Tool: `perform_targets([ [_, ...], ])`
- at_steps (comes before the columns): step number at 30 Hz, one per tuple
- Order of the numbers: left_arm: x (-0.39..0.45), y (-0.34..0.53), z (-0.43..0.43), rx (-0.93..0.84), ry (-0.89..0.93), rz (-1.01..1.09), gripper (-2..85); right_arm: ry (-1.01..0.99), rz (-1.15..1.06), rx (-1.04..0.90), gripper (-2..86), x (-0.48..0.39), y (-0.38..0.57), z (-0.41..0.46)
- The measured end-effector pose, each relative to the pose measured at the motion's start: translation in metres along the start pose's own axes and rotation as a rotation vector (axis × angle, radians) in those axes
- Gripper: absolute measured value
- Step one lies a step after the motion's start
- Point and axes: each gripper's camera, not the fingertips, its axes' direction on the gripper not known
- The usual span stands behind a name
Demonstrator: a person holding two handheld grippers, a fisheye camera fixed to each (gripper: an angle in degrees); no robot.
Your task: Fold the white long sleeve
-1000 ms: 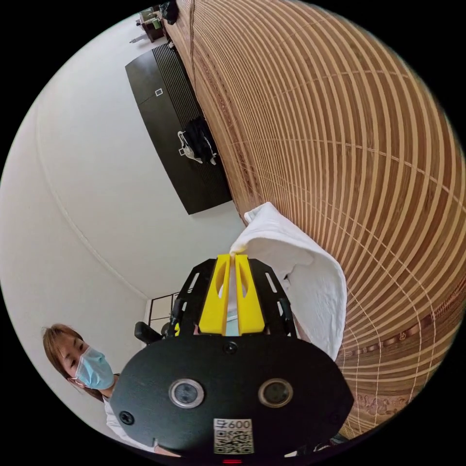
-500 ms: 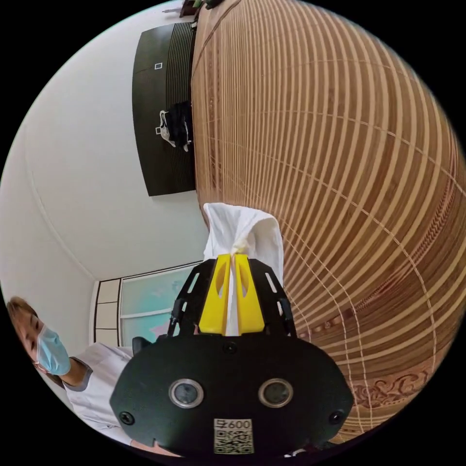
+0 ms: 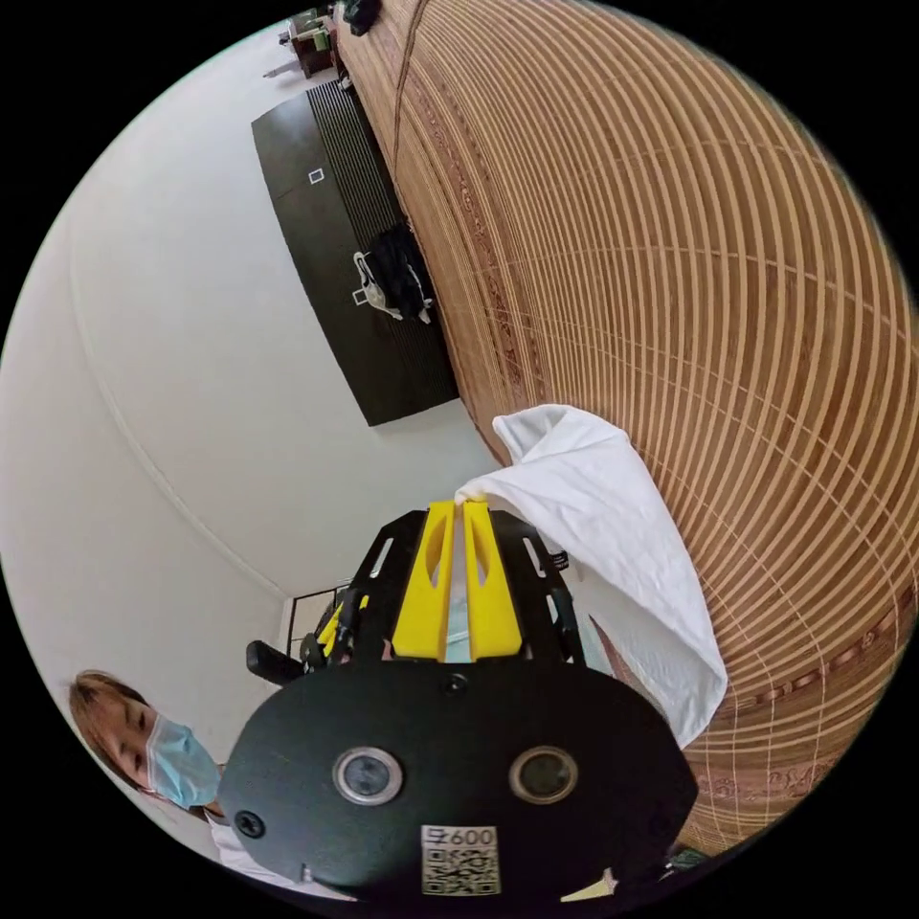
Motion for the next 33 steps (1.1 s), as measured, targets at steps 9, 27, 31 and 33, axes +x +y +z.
perform_targets([
  [9, 0.118, 0.003, -0.016, 0.018, 0.100, 0.202, 2.3, 0.084, 0.055, 0.051, -0.8, 0.053, 0.033, -0.028],
  [27, 0.250, -0.005, 0.128, 0.048, 0.565, 0.221, 2.1, 0.687, -0.259, 0.033, -0.4, 0.072, 0.088, 0.034],
  [31, 0.211, 0.006, 0.129, 0.104, 0.712, 0.121, 2.9, 0.620, -0.287, 0.086, 3.6, 0.083, 0.135, 0.054],
  [33, 0.180, 0.013, 0.127, 0.167, 0.901, 0.026, 4.2, 0.666, -0.328, 0.091, 7.9, 0.084, 0.169, 0.068],
])
